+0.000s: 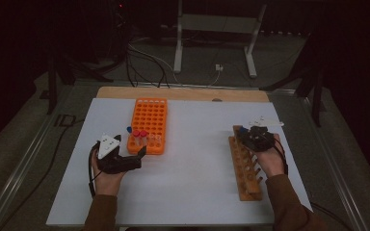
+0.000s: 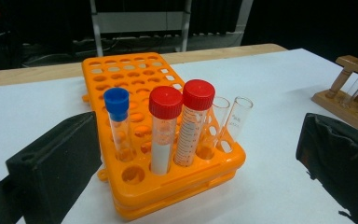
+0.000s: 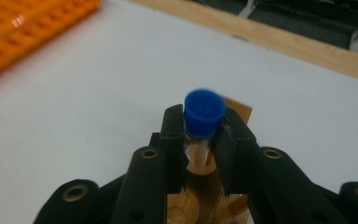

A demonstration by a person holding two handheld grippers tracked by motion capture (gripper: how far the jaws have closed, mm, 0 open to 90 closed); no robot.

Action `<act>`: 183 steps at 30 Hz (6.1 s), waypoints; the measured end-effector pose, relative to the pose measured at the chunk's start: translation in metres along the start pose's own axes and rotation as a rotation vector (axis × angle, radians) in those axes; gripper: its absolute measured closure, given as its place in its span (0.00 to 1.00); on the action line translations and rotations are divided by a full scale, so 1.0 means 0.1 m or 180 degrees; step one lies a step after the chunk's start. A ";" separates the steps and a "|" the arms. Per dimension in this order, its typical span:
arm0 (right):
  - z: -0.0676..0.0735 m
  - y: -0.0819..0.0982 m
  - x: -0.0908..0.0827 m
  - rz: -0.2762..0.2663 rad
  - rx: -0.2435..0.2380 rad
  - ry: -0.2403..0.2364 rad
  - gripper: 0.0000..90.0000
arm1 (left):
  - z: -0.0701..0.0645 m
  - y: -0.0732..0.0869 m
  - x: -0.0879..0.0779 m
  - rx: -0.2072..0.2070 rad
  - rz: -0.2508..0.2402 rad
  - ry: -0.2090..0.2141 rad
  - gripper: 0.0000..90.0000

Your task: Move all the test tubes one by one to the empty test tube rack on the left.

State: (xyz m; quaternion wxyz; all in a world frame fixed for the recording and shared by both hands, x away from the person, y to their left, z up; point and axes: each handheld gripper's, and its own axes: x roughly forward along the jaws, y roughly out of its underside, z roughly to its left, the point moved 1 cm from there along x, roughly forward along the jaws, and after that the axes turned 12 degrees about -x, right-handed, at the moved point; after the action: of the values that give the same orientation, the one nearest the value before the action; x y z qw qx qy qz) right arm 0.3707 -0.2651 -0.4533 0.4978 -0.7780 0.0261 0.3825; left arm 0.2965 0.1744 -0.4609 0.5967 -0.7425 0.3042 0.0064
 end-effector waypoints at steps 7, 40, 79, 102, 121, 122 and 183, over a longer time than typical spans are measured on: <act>0.00 0.00 -0.04 -0.0063 0.0029 0.0021 0.85 | 0.01 0.00 0.00 -0.0010 0.0002 -0.0001 0.01; 0.40 -0.04 -0.65 -0.0835 -0.0004 -0.0283 0.85 | -0.16 -0.01 0.02 0.0063 -0.0010 0.0124 0.01; 1.08 -0.22 -0.46 -0.0766 -0.0230 -0.1030 0.85 | -1.49 0.27 0.57 0.0799 0.0506 0.1113 0.35; 1.06 -0.21 -0.49 -0.0843 -0.0179 -0.1149 0.56 | -1.49 0.28 0.58 0.0916 0.0528 0.1166 0.86; 0.81 -0.10 -0.54 -0.0938 0.0099 -0.0639 0.02 | -0.72 0.15 0.23 0.0516 0.0232 0.0722 0.86; 0.79 -0.09 -0.54 -0.0940 0.0113 -0.0612 0.01 | -0.69 0.14 0.21 0.0489 0.0210 0.0704 0.86; 0.62 0.05 -0.64 -0.1001 0.0271 -0.0490 0.00 | 0.35 0.25 0.35 0.0223 0.0399 -0.0440 0.86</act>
State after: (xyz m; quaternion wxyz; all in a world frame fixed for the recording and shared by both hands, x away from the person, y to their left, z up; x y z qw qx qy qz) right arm 0.2875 -0.2402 -0.4307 0.5845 -0.7192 -0.1179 0.3568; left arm 0.3258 0.1876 -0.5055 0.6403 -0.6985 0.3083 0.0842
